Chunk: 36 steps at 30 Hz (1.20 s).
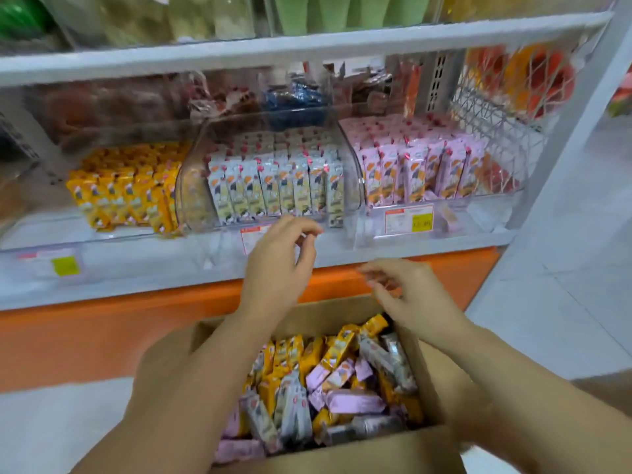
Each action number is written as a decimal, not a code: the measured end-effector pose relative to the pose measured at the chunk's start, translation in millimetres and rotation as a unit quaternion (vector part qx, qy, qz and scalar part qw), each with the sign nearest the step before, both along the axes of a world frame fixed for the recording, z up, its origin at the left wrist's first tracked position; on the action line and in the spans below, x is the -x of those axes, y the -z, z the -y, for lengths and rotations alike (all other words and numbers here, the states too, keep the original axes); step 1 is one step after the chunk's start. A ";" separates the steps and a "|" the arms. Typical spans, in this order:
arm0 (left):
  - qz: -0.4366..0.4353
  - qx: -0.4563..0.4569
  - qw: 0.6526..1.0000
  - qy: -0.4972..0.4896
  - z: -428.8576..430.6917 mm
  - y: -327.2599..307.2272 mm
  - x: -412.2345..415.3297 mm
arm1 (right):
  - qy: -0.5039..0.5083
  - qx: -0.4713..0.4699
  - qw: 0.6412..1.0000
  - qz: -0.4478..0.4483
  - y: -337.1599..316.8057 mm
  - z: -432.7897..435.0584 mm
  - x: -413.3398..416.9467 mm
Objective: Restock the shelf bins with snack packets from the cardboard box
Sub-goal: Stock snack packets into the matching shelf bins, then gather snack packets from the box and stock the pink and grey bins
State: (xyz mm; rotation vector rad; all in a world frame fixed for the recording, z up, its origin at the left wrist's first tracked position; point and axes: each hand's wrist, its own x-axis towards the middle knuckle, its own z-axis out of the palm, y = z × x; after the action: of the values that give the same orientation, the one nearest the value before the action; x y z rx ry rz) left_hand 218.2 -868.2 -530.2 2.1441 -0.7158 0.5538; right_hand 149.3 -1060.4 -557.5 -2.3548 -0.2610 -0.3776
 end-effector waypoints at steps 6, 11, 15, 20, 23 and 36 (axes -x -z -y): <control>-0.166 -0.126 0.978 -0.010 -39.8 100.9 38.4 | -0.016 0.108 0.967 -0.229 84.6 -13.4 36.7; -0.317 -0.194 0.927 -0.055 -76.5 161.7 46.1 | -0.087 0.232 0.914 -0.322 130.9 -27.8 42.9; -0.342 -0.315 0.882 -0.073 -97.7 188.5 49.0 | -0.123 0.241 0.895 -0.354 149.2 -44.0 34.7; -0.370 -0.330 0.868 -0.038 -104.2 192.4 53.7 | -0.152 0.273 0.874 -0.372 165.0 -55.8 26.2; -0.417 -0.259 0.870 -0.038 -112.7 184.2 47.3 | -0.149 0.270 0.884 -0.352 158.2 -60.5 20.7; -0.557 -0.436 0.707 0.020 -147.8 154.1 66.8 | -0.116 0.103 0.955 -0.253 64.4 -70.3 -0.6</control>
State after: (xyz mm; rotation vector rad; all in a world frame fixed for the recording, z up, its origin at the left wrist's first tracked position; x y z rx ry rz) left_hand 151.5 -720.4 -684.3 2.6637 -0.2729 -1.3444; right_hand 149.9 -990.1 -621.9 -2.4910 -0.3346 0.3836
